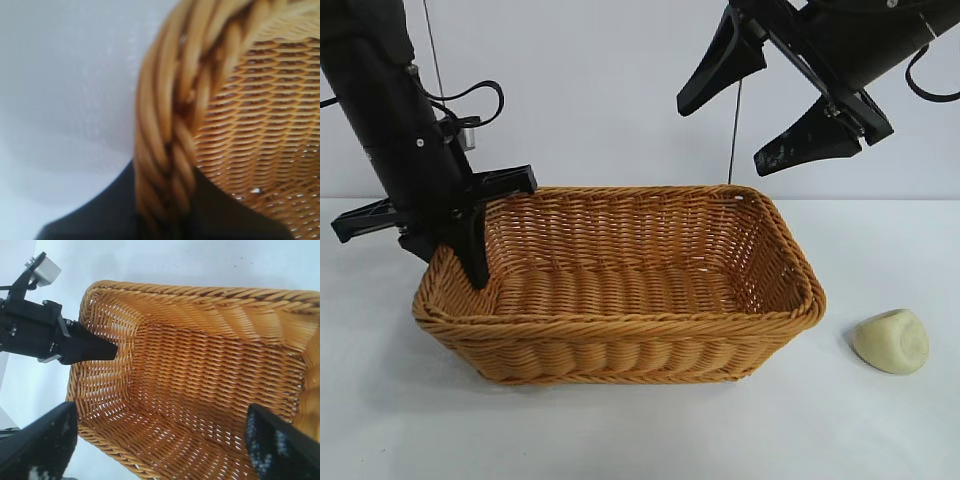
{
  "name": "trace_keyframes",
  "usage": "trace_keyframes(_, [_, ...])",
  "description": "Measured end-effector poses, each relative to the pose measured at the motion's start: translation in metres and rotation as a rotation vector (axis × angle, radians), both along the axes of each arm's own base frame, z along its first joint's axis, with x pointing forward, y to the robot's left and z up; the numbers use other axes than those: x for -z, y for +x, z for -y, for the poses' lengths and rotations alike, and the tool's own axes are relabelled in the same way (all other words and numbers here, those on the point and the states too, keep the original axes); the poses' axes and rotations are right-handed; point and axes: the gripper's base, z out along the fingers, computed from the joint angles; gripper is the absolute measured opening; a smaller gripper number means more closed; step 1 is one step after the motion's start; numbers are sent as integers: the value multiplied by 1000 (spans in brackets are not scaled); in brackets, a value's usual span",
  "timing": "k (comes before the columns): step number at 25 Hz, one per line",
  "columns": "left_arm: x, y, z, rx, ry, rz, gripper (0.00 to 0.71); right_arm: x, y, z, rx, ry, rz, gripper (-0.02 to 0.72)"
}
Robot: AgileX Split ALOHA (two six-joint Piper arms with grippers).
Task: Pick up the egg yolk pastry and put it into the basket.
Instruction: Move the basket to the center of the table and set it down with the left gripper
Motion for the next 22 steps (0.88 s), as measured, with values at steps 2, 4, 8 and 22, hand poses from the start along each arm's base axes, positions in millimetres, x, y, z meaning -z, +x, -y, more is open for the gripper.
trace_keyframes(2, [3,1,0,9,3,-7,137,0,0,0,0,0,0,624])
trace_keyframes(4, [12,1,1,19,8,-29,137,0,0,0,0,0,0,624])
trace_keyframes(8, [26,3,1,20,13,-60,137,0,0,0,0,0,0,624])
trace_keyframes(22, [33,2,1,26,14,-99,613,0,0,0,-3,1,-3,624])
